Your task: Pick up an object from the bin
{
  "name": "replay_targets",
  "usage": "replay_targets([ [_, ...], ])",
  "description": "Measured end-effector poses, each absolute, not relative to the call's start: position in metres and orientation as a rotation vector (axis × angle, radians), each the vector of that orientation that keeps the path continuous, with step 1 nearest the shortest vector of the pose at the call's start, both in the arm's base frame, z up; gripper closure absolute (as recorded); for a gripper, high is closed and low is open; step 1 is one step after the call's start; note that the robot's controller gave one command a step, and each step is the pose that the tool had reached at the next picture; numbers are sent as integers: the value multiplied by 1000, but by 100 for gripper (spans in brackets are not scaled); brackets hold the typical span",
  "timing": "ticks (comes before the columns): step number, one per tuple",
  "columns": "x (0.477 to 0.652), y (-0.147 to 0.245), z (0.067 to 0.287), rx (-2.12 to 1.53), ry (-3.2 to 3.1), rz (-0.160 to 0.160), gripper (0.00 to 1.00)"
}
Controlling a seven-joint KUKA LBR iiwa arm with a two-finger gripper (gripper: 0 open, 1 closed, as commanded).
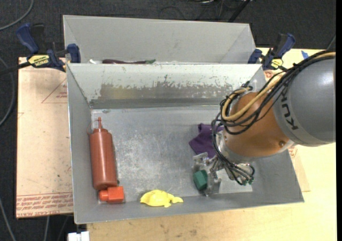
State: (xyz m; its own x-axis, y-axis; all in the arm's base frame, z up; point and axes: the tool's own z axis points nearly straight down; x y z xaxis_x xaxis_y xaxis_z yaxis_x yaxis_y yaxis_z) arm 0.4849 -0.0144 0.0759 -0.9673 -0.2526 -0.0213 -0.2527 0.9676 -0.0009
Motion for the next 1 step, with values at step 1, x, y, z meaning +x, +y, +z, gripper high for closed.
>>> replay_targets([
  [1,482,-14,89,-398,3104,5,100],
])
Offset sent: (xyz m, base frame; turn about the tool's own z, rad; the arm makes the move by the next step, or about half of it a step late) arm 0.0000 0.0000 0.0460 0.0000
